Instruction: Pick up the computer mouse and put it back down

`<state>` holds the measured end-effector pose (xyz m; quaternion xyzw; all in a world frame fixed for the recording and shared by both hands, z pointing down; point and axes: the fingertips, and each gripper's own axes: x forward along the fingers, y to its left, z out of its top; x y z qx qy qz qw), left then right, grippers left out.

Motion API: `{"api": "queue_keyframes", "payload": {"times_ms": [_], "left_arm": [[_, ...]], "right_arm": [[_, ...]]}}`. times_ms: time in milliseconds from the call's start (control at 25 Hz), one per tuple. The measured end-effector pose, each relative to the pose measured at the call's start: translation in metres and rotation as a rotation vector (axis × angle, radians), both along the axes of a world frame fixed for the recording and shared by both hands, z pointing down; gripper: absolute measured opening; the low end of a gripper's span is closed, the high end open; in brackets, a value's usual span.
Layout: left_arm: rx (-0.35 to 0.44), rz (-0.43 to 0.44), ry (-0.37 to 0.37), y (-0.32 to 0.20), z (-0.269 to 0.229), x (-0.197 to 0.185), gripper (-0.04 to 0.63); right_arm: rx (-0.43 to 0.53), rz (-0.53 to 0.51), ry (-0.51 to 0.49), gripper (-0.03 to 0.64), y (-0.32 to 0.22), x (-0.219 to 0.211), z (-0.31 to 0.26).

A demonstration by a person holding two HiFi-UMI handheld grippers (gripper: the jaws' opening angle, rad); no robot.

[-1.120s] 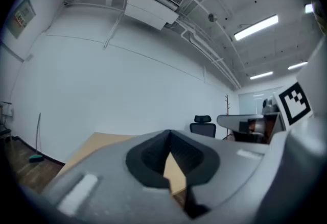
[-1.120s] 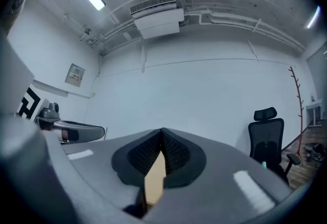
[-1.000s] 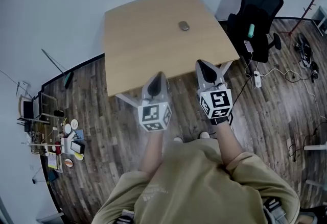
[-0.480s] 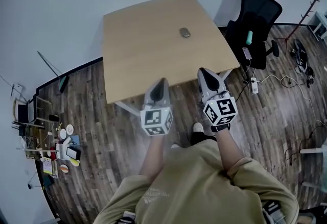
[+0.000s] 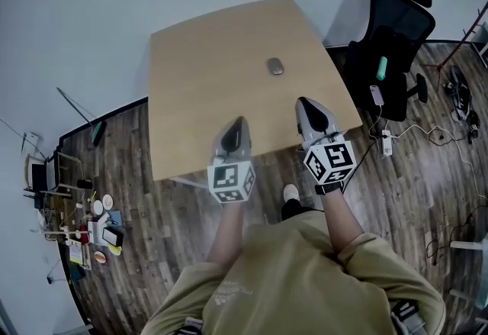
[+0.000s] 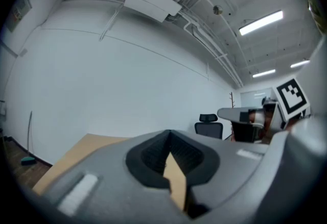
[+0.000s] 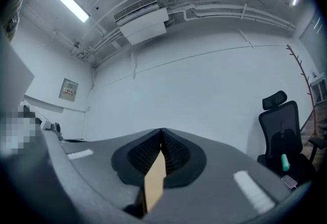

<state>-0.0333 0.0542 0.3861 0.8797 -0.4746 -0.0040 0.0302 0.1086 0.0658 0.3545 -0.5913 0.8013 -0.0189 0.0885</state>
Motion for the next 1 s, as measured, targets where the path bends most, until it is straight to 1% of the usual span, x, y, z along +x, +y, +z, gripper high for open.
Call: {"api": "queue_keyframes", "payload": {"times_ms": [120, 280, 360, 440, 600, 720, 840, 1000], "left_arm": [[0.028, -0.007, -0.018, -0.034, -0.005, 0.03, 0.002], [0.02, -0.024, -0.031, -0.074, -0.003, 0.063, 0.0], [0.015, -0.041, -0.039, -0.087, 0.001, 0.076, 0.0], [-0.002, -0.053, -0.05, -0.096, 0.009, 0.085, 0.0], [-0.051, -0.091, -0.057, -0.115, 0.026, 0.082, 0.0], [-0.057, -0.122, -0.077, -0.135, 0.037, 0.078, 0.002], [-0.079, -0.11, -0.087, -0.156, 0.053, 0.079, 0.002], [-0.117, -0.078, -0.076, -0.191, 0.073, 0.083, 0.002]], "right_arm": [[0.007, -0.012, -0.023, 0.005, -0.041, 0.029, -0.006], [-0.002, -0.056, -0.03, 0.005, -0.085, 0.056, -0.001], [-0.026, -0.076, -0.028, 0.005, -0.103, 0.067, 0.008], [-0.072, -0.09, -0.022, 0.005, -0.118, 0.075, 0.02], [-0.17, -0.135, -0.01, 0.005, -0.145, 0.07, 0.045], [-0.223, -0.148, -0.001, 0.006, -0.165, 0.063, 0.065], [-0.284, -0.144, 0.008, 0.017, -0.185, 0.06, 0.091], [-0.341, -0.124, 0.031, 0.018, -0.216, 0.059, 0.117]]}}
